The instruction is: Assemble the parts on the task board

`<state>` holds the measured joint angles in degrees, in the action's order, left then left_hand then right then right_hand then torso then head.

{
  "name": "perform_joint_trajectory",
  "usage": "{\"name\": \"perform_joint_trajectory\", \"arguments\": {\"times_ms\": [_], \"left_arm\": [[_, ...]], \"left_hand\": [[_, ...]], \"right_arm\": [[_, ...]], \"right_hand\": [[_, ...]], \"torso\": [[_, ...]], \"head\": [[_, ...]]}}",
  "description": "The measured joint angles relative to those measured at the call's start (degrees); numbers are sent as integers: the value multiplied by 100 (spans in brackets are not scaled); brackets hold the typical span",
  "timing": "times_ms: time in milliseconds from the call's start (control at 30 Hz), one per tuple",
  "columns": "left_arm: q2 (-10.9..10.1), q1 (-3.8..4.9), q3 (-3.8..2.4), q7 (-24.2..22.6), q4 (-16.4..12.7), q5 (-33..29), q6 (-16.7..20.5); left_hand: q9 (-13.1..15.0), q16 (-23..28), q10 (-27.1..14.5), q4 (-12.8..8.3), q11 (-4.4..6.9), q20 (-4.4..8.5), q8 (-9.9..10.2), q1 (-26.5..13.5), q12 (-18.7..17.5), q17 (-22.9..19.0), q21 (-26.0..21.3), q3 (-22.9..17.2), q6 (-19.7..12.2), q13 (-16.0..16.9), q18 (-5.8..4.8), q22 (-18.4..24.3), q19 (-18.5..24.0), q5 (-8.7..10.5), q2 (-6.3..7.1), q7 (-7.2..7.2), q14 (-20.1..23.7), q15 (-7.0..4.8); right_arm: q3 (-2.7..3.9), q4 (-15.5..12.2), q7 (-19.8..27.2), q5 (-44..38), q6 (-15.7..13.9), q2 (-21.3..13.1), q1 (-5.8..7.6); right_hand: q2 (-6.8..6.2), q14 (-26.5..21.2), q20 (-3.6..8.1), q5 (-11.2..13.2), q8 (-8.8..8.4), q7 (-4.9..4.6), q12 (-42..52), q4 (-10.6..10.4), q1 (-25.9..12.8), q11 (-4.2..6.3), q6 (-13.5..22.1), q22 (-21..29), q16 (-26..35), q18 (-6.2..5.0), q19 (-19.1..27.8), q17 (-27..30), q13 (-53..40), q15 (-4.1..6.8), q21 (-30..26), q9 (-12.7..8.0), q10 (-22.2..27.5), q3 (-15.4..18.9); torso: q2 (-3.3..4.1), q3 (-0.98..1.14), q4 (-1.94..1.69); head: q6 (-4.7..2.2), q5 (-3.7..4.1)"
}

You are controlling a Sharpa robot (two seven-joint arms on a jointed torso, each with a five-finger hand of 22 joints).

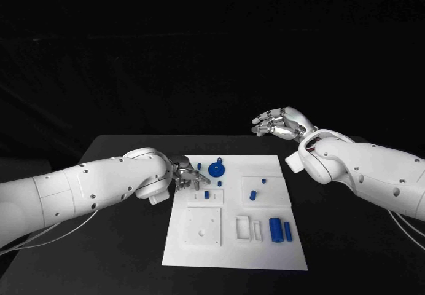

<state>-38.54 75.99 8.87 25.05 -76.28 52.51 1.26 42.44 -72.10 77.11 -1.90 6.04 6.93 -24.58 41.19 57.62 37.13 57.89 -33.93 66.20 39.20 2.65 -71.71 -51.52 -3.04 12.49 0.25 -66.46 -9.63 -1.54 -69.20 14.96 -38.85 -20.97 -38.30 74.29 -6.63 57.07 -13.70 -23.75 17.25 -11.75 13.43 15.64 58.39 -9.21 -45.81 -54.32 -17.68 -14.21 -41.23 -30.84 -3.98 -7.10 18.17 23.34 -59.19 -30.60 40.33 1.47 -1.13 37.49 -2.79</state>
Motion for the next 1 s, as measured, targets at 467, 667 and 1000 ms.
{"name": "perform_joint_trajectory", "arguments": {"times_ms": [467,667,1000], "left_arm": [[196,339,-87,-19,838,-194,-171],[493,370,-85,-56,1385,-60,-135],[1099,336,-85,-182,2296,160,-132]], "left_hand": [[-152,240,-458,-634,-294,-109,350,618,-255,-251,-277,258,-956,-176,-90,42,392,-131,-463,332,434,176],[-208,240,-434,-297,-319,-109,424,409,-255,-310,-314,236,-1168,-197,-90,53,348,-10,-304,382,434,176],[-324,199,-443,96,-391,-109,565,280,-255,-361,-334,173,-1483,-203,-90,47,348,-10,-70,475,413,198]], "right_arm": [[1,94,-5,82,18,23,0],[0,137,-7,99,19,24,0],[1,113,-8,110,19,46,1]], "right_hand": [[24,-19,0,0,0,0,0,16,-24,21,0,-5,0,0,0,0,0,-18,0,-4,-21,16],[24,-19,0,0,0,0,1,16,-24,21,0,-5,0,0,0,0,-1,-19,0,-4,-20,16],[24,-19,1,-22,0,0,-19,16,-24,21,0,-9,0,0,-1,0,-1,-18,0,-4,-20,16]], "torso": [[5,5,1],[5,3,2],[13,-6,7]], "head": [[-62,-16],[-77,-21],[-104,-26]]}}
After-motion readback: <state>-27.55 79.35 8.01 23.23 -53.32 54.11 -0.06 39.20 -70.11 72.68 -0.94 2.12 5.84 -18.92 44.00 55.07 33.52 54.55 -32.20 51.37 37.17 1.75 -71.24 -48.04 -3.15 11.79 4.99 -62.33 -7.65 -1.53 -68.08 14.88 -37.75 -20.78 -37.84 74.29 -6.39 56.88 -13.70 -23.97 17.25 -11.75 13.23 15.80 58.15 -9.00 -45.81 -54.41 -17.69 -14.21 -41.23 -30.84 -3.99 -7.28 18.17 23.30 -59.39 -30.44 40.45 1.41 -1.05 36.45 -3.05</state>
